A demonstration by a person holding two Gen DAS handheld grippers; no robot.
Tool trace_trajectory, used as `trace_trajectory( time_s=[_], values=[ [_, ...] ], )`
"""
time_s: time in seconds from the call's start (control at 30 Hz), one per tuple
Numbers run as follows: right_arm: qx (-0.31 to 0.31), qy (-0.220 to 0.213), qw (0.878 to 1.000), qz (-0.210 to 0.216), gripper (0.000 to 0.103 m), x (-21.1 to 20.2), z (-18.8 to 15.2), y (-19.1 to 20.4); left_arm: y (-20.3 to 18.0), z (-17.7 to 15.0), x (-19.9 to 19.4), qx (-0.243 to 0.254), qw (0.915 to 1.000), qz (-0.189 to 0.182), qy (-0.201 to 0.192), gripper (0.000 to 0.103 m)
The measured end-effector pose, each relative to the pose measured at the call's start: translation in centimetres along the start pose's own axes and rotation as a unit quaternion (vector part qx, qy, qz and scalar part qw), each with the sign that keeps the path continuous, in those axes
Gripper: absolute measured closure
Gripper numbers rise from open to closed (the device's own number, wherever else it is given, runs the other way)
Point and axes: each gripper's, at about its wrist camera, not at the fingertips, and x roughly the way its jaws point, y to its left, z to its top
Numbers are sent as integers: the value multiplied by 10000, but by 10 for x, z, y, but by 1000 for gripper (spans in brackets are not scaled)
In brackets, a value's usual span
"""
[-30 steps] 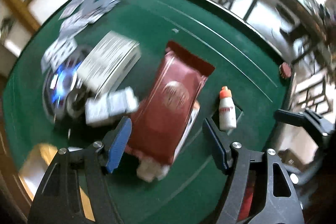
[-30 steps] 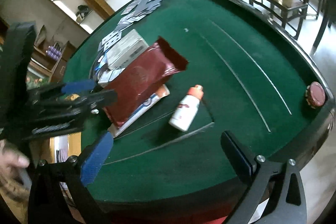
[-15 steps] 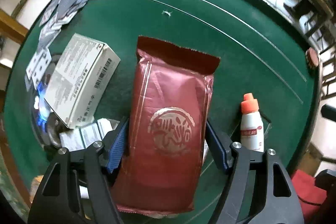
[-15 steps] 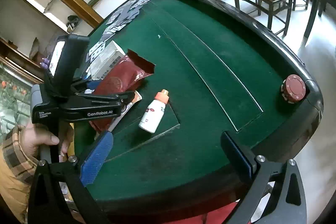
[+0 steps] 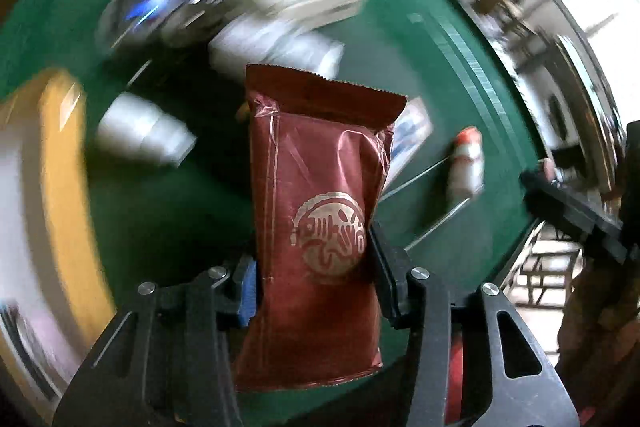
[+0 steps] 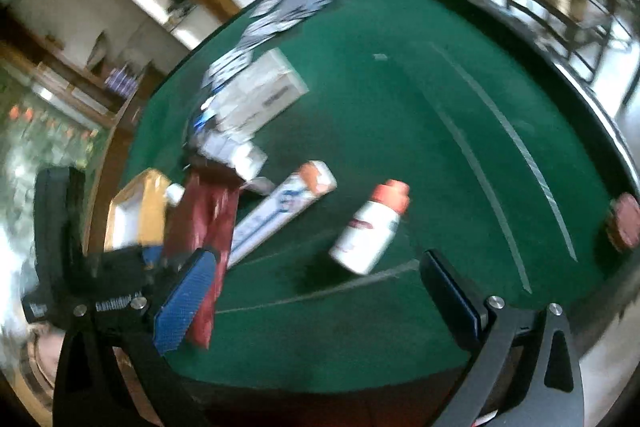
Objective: Organize objects
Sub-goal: 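Grasp a black marker with the right gripper while the left carries the red bag toward the tray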
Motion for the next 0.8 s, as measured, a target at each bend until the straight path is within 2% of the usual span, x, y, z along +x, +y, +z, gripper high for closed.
trace_trajectory(
  time_s=[0.13, 0.2, 0.27, 0.33, 0.4, 0.53, 0.6, 0.67, 0.7, 0.8],
  values=[
    [-938, 318, 9947, 264, 40, 27, 7, 45, 35, -38, -6, -734, 9973, 2, 35, 56],
    [-1429, 493, 9878, 377, 47, 43, 9, 67, 48, -51, -4, -1007, 9949, 46, 32, 56],
    [-1968, 661, 9774, 391, 58, 61, 12, 89, 51, -60, -5, -1230, 9924, 7, -69, 57],
    [-2415, 876, 9656, 395, 63, 81, 14, 109, 52, -61, -6, -1291, 9916, 21, -109, 57],
    [-2784, 1072, 9537, 394, 64, 101, 16, 130, 50, -65, -6, -1333, 9909, 63, -177, 57],
    [-3348, 1184, 9348, -36, 73, 137, 16, 154, 51, -73, -7, -1512, 9880, 111, -283, 57],
    [-3430, 1262, 9307, -146, 76, 148, 16, 156, 50, -74, -6, -1566, 9871, 167, -292, 57],
    [-3475, 1337, 9277, -270, 87, 157, 16, 155, 49, -76, -6, -1633, 9859, 217, -299, 57],
    [-3534, 1257, 9265, -289, 89, 156, 15, 156, 49, -76, -6, -1655, 9855, 231, -308, 56],
    [-3591, 1321, 9237, -218, 90, 153, 13, 150, 47, -76, -6, -1727, 9839, 319, -323, 56]
  ],
)
